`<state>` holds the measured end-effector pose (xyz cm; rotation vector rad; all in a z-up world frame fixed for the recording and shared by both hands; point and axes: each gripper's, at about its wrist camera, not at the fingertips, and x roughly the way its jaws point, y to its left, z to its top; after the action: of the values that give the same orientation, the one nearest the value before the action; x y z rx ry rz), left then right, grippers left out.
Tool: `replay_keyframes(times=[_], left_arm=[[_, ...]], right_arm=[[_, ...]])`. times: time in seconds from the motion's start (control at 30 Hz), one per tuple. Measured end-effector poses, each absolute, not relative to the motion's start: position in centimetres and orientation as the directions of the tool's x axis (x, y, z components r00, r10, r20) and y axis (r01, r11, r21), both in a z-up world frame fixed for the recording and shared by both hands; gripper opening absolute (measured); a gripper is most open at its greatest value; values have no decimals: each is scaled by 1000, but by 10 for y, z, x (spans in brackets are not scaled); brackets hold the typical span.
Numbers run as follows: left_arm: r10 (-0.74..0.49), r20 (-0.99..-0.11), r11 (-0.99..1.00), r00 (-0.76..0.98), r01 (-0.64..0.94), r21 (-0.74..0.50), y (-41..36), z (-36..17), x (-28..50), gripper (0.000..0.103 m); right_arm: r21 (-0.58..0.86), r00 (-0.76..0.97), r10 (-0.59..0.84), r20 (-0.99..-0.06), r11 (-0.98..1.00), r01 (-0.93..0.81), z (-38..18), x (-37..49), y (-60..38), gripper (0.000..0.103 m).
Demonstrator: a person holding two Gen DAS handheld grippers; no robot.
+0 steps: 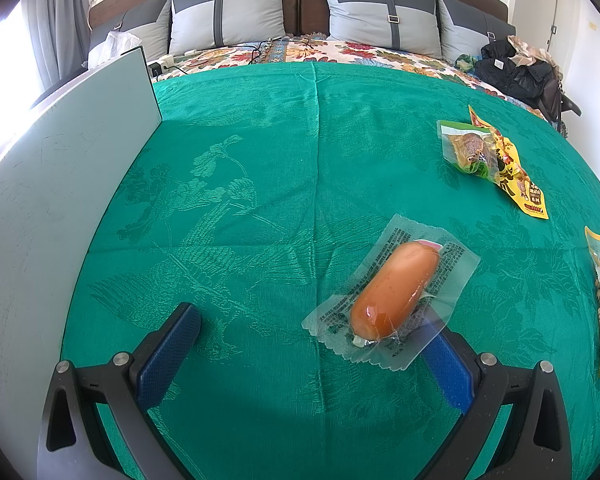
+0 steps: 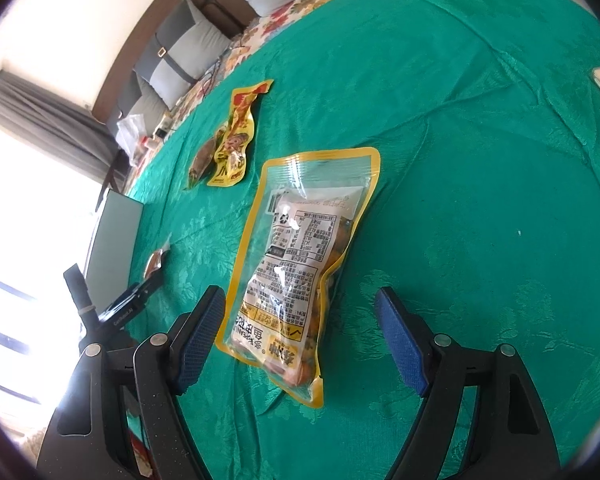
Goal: Organize snacks
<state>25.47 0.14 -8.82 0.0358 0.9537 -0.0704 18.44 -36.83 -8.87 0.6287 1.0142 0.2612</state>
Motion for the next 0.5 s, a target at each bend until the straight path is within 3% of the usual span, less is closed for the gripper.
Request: replay_keyframes(times=[0.3, 0.5], left_arm=[[-44, -816, 997, 577, 76, -1, 1, -88, 255, 103], [-45, -816, 997, 577, 76, -1, 2, -88, 255, 103]], right_arm=[[632, 516, 509, -689, 770, 84, -91, 184, -371, 81], [784, 520, 634, -572, 609, 120, -105, 185, -384, 81]])
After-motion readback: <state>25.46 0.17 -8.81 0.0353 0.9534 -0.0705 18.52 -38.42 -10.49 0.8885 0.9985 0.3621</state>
